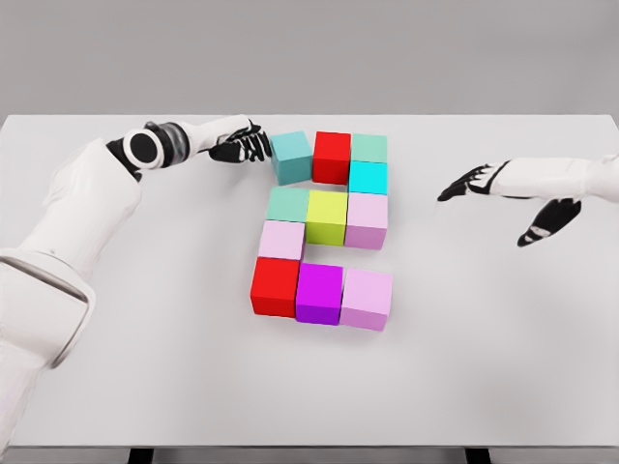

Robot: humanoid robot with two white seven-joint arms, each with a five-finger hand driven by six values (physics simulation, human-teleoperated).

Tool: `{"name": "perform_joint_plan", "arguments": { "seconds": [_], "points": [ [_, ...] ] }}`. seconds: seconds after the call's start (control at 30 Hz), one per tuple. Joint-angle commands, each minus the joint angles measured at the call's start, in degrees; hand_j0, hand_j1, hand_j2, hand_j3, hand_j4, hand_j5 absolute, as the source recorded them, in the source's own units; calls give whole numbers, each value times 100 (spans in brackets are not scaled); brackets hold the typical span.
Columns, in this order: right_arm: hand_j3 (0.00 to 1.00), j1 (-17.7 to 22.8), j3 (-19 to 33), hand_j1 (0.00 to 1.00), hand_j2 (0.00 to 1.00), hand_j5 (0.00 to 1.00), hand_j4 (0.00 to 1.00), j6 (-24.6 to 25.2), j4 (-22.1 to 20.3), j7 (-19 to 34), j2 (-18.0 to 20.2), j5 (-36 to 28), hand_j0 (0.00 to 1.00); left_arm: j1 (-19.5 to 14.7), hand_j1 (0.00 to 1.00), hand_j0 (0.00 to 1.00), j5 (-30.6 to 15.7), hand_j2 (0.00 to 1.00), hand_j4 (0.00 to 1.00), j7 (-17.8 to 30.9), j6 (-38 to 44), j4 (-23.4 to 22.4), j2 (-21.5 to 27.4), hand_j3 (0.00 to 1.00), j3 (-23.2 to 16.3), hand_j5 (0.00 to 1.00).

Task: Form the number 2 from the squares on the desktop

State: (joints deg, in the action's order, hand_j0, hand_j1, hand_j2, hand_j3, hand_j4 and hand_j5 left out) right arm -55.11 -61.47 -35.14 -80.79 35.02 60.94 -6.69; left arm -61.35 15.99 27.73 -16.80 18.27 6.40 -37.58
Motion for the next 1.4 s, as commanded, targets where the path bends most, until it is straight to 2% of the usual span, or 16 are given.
{"name": "perform_joint_plan", "arguments": {
  "seconds": [0.0, 0.07, 0.17, 0.47, 0.83, 1.1, 1.37],
  "points": [
    [100, 0, 12, 100, 100, 100, 100, 14, 142, -2, -3, -342, 100, 0, 43, 43, -26, 43, 43, -57, 28, -34, -25, 43, 32, 43],
    [100, 0, 12, 100, 100, 100, 100, 14, 142, -2, -3, -351, 100, 0, 43, 43, -26, 43, 43, -57, 98, -25, -16, 43, 32, 43],
    [100, 61, 21, 100, 100, 100, 100, 14, 151, -2, 32, -764, 100, 0, 43, 43, -26, 43, 43, -66, 81, -25, -16, 43, 58, 43],
    [100, 70, 82, 100, 100, 100, 100, 14, 186, -2, 14, -949, 100, -9, 43, 43, -26, 43, 43, -93, 89, -104, -33, 43, 225, 43],
    [100, 62, 109, 100, 100, 100, 100, 14, 178, -2, 23, -975, 100, -9, 43, 43, -26, 43, 43, -93, 45, -96, -156, 43, 234, 43],
    [100, 62, 205, 100, 100, 100, 100, 14, 178, -2, 23, -975, 100, -9, 43, 43, -26, 43, 43, -93, 72, -104, -77, 43, 392, 43],
    [100, 62, 205, 100, 100, 100, 100, 14, 186, -2, 23, -975, 100, -35, 43, 43, -17, 43, 43, -181, 125, -192, -235, 43, 454, 43]
  ]
}}
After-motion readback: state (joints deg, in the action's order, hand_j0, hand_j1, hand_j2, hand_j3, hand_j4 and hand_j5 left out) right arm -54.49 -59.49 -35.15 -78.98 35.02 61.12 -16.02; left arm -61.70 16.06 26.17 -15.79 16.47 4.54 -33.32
